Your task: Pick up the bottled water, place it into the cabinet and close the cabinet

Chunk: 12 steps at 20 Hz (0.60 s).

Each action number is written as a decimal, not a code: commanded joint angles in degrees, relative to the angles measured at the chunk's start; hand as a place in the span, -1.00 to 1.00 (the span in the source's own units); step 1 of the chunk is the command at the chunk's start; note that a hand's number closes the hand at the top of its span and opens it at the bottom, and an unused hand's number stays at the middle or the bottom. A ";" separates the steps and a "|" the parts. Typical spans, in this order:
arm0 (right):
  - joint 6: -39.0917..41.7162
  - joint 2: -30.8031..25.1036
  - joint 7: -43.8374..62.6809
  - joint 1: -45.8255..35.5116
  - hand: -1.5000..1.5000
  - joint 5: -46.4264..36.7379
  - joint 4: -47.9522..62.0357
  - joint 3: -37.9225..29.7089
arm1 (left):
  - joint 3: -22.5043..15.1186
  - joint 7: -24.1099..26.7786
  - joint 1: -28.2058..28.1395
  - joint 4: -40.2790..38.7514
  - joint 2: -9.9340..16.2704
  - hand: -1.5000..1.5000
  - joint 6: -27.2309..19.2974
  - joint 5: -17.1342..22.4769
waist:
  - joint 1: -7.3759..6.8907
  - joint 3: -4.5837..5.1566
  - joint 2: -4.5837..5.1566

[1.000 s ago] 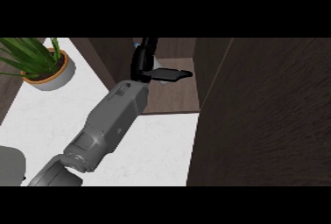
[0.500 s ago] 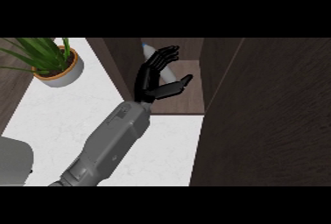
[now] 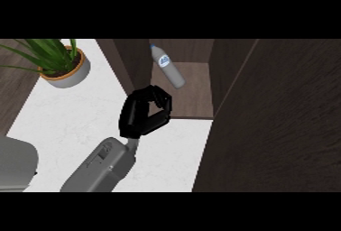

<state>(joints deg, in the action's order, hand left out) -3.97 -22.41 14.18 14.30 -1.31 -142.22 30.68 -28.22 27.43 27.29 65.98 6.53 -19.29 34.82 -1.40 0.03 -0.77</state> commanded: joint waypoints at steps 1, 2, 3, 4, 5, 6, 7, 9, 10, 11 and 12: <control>1.92 -2.80 8.25 -0.66 1.00 -2.88 -6.16 4.28 | -2.20 -2.66 -9.75 12.82 5.81 1.00 -0.76 -0.61 | -0.70 0.06 -0.14; 1.25 -1.17 6.87 -0.99 1.00 -2.56 -4.52 5.38 | -2.17 -0.24 -13.95 15.14 8.73 1.00 0.86 -1.42 | -0.32 0.02 0.10; 2.24 -2.16 9.81 -1.31 1.00 -0.22 -6.51 5.02 | -1.98 -1.54 -14.59 17.37 8.11 1.00 -0.98 -1.50 | 0.17 0.01 0.28; -0.10 1.81 11.82 -4.69 1.00 -3.31 -4.56 9.61 | -3.15 -3.02 -15.57 21.35 7.42 1.00 -4.14 -2.45 | -0.12 0.04 0.22; 0.90 -0.37 11.10 -1.40 1.00 -0.42 -7.58 7.81 | -2.90 -0.95 -20.38 23.37 10.12 1.00 -1.20 -1.94 | 0.34 0.00 0.26; 0.25 2.14 11.19 -3.27 1.00 -0.35 -5.69 9.42 | -2.09 -1.65 -20.46 24.66 10.51 1.00 -1.00 -2.04 | 0.65 -0.01 0.45; -0.45 5.55 11.01 -7.58 1.00 -1.71 -0.96 11.17 | -2.37 1.89 -23.10 23.11 10.33 1.00 0.51 -2.90 | 0.51 0.02 0.58; -0.20 6.05 14.49 -10.39 1.00 -2.78 -1.73 12.21 | 0.39 -1.44 -25.11 28.21 13.99 1.00 0.43 -1.20 | 0.43 0.03 0.57; -1.63 7.69 18.48 -11.09 1.00 -5.47 -3.27 16.75 | -0.13 0.23 -26.25 27.80 13.45 1.00 0.80 -1.96 | 0.65 0.07 0.50; -1.76 8.19 13.28 -8.70 1.00 -6.42 0.14 19.19 | 0.86 -0.39 -28.48 30.63 15.73 1.00 1.65 -1.34 | 0.79 0.01 0.43; -2.81 10.00 18.90 -12.07 1.00 -6.83 -0.59 19.34 | 1.29 -1.33 -29.81 33.69 16.77 1.00 1.76 -0.54 | 0.45 0.06 0.41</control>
<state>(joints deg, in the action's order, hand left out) -5.95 -16.68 27.47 6.28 -2.86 -141.02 42.10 -28.41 26.59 3.21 92.76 19.51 -18.72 33.49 -0.85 -0.07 -0.16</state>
